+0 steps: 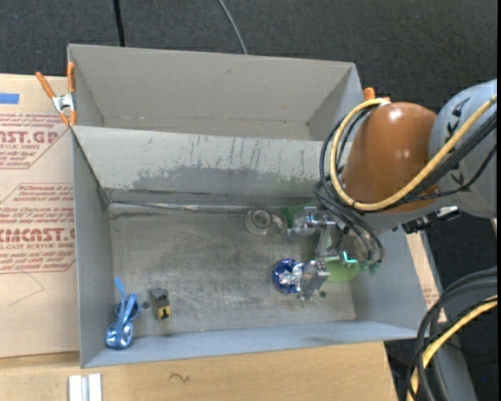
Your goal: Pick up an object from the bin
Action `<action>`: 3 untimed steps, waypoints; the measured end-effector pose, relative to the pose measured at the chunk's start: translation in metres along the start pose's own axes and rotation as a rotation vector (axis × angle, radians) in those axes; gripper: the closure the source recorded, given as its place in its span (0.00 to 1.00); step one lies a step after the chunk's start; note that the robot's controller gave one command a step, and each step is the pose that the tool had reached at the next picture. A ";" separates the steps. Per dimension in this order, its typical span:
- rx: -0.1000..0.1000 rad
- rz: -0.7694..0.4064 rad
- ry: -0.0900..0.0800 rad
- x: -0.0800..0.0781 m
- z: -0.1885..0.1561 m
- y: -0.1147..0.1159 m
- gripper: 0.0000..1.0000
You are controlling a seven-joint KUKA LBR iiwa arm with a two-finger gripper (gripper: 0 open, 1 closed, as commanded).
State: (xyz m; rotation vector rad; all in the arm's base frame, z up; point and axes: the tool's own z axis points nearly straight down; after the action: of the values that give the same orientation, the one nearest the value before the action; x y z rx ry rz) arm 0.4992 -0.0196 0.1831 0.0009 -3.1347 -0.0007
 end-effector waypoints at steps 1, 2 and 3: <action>0.001 -0.384 -0.011 -0.006 0.113 -0.014 0.00; 0.002 -0.669 -0.009 -0.011 0.102 -0.103 0.00; 0.003 -0.946 -0.007 -0.025 0.112 -0.082 0.00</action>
Offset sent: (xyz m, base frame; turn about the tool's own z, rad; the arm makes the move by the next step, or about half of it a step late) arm 0.0042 -0.0153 -0.1131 -0.3835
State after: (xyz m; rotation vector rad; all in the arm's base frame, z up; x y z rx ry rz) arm 0.5230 -0.1017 0.0708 1.4329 -2.7967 -0.0005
